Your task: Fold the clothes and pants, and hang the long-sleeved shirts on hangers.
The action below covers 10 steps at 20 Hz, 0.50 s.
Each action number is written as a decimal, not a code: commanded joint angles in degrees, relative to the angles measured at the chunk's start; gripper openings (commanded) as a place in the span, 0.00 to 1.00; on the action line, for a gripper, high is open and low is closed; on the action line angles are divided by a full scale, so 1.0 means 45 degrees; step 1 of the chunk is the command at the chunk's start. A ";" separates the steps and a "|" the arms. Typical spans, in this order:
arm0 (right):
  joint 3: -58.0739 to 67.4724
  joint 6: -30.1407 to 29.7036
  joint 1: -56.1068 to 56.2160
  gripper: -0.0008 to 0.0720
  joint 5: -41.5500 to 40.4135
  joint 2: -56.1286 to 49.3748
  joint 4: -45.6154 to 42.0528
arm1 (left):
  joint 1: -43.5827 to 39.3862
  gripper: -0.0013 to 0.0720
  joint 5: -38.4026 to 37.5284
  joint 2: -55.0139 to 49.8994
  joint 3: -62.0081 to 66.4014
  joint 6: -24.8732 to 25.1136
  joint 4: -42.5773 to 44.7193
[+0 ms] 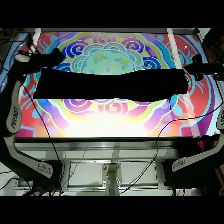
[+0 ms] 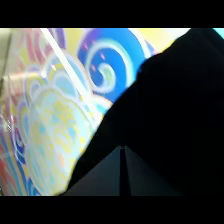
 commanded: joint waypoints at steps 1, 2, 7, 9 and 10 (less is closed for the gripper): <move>0.0233 -0.2365 -0.1117 0.03 0.3245 -0.0063 -0.0039 | -0.3133 0.02 -0.1642 0.0301 0.0063 -0.1865 0.2715; 0.0180 -0.2924 -0.1515 0.03 0.3929 -0.0102 0.0083 | -0.4245 0.02 -0.1695 0.0282 0.0063 -0.2671 0.3555; -0.1807 -0.4221 -0.3342 0.03 0.5202 -0.0107 0.1710 | -0.8247 0.02 -0.0165 -0.0024 0.0063 -0.6144 0.5775; -0.2550 -0.4226 -0.3303 0.66 0.4507 -0.0112 0.1651 | -0.8918 0.02 0.0918 -0.0379 0.0063 -0.7252 0.5741; -0.2710 -0.4197 -0.3128 0.98 0.4133 -0.0126 0.1491 | -0.9126 0.02 0.1545 -0.0559 0.0063 -0.7567 0.5489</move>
